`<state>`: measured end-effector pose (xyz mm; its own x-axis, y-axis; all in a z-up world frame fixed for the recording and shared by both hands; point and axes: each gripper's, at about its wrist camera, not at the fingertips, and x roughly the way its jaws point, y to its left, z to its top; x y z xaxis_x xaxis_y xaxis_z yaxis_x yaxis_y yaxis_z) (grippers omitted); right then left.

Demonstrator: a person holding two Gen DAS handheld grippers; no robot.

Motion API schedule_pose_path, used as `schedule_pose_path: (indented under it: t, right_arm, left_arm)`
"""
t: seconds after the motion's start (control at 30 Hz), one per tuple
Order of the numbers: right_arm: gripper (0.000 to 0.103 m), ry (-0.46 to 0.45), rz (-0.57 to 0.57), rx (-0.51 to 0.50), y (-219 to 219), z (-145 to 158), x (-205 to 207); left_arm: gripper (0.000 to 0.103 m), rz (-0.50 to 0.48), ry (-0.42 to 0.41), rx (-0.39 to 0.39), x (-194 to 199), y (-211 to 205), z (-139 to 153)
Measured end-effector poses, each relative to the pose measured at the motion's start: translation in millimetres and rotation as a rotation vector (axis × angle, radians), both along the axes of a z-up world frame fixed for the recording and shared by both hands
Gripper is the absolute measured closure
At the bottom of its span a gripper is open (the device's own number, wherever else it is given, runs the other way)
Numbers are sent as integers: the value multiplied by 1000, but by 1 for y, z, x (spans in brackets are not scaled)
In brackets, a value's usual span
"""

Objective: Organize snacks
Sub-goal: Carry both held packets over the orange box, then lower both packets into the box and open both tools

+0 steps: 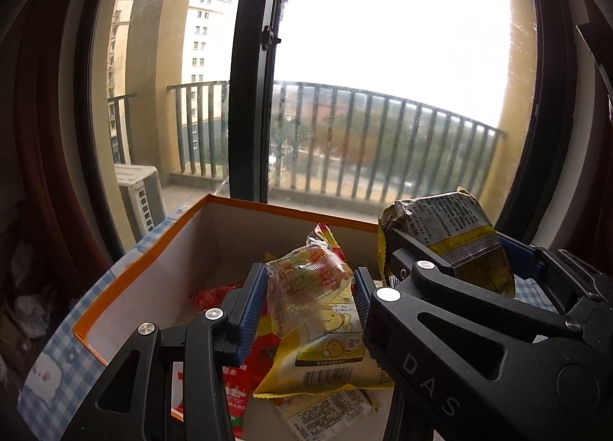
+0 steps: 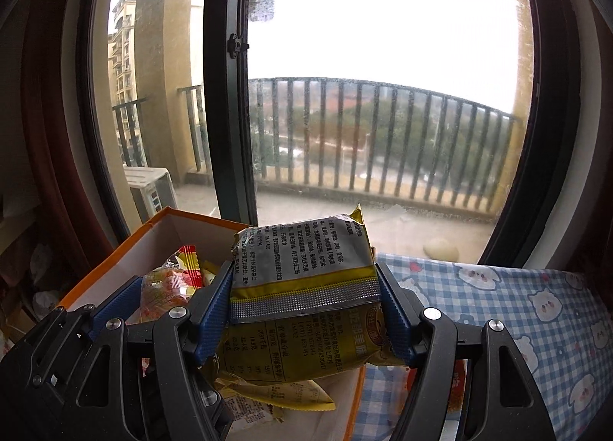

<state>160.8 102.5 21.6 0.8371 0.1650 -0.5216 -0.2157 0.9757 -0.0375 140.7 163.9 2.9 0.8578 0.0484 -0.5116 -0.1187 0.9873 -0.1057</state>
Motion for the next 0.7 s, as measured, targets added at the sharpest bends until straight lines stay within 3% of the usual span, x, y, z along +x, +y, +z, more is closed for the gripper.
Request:
schedule_pose_path:
  t: [0.4, 0.7]
  right_arm:
    - [30, 106, 138, -13, 64, -24, 31]
    - [30, 163, 216, -27, 93, -25, 37]
  left_arm:
    - [55, 157, 83, -17, 10, 49, -12]
    - [35, 233, 150, -22, 13, 75, -16]
